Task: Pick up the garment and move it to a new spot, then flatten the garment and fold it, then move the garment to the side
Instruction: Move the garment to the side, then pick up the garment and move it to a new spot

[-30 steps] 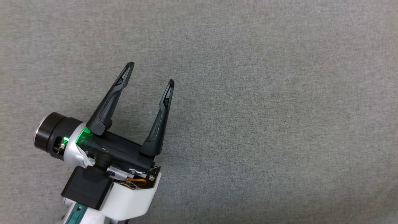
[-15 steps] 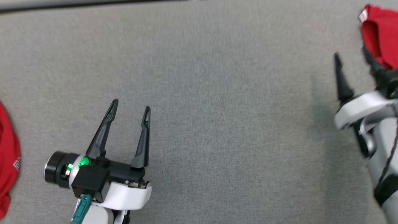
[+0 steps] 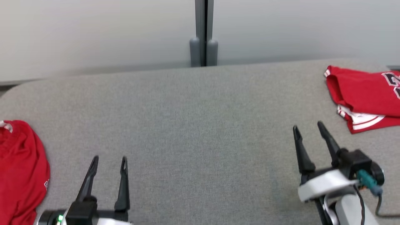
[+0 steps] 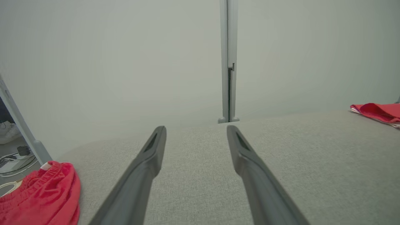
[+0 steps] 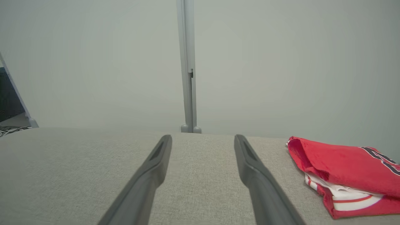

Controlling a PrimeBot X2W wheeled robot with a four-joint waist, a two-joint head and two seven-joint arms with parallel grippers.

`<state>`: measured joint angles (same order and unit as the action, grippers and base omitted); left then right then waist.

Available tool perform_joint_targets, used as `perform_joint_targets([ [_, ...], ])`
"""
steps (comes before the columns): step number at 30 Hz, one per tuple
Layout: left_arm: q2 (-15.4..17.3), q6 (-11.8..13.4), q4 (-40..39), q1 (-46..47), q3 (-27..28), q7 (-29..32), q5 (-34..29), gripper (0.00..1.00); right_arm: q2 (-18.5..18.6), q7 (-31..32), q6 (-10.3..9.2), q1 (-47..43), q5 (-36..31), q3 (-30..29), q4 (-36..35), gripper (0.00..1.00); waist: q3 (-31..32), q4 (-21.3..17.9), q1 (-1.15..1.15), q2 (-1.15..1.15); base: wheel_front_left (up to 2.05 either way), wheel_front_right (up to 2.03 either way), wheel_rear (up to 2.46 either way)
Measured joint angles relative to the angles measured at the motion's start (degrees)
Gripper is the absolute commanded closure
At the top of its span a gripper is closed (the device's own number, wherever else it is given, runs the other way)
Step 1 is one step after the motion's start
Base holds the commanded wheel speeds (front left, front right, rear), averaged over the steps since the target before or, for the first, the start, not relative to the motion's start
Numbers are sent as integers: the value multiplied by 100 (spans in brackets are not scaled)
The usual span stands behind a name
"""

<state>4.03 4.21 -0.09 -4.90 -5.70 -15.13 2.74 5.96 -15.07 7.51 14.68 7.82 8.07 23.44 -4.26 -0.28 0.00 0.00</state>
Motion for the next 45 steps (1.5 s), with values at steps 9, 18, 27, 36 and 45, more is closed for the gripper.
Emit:
perform_joint_targets([
  [9, -108, 36, 248, -502, 266, 0, 304, 0, -172, -4, 0, -1140, -334, -82, -936, 0, 509, -84, 0, 0, 0, 0, 0],
  [18, -118, 41, 286, -636, 433, 0, 427, 0, -267, -4, -1, -1441, -315, -121, -1029, 0, 684, -123, 0, 0, 0, 0, 0],
  [27, -119, 31, 358, -636, 442, 0, 424, 0, -297, -4, -1, -1444, -308, -29, -999, 0, 690, -114, 0, 0, 0, 0, 0],
  [36, -124, -10, 399, -616, 372, 0, 404, 0, -303, -3, -1, -1525, -283, -27, -967, 0, 673, 127, 0, 0, 0, 0, 0],
  [45, -124, -2, 360, -632, 423, 0, 327, 0, -307, -3, -1, -1584, -216, 137, -917, 0, 701, 927, 0, 0, 0, 0, 0],
])
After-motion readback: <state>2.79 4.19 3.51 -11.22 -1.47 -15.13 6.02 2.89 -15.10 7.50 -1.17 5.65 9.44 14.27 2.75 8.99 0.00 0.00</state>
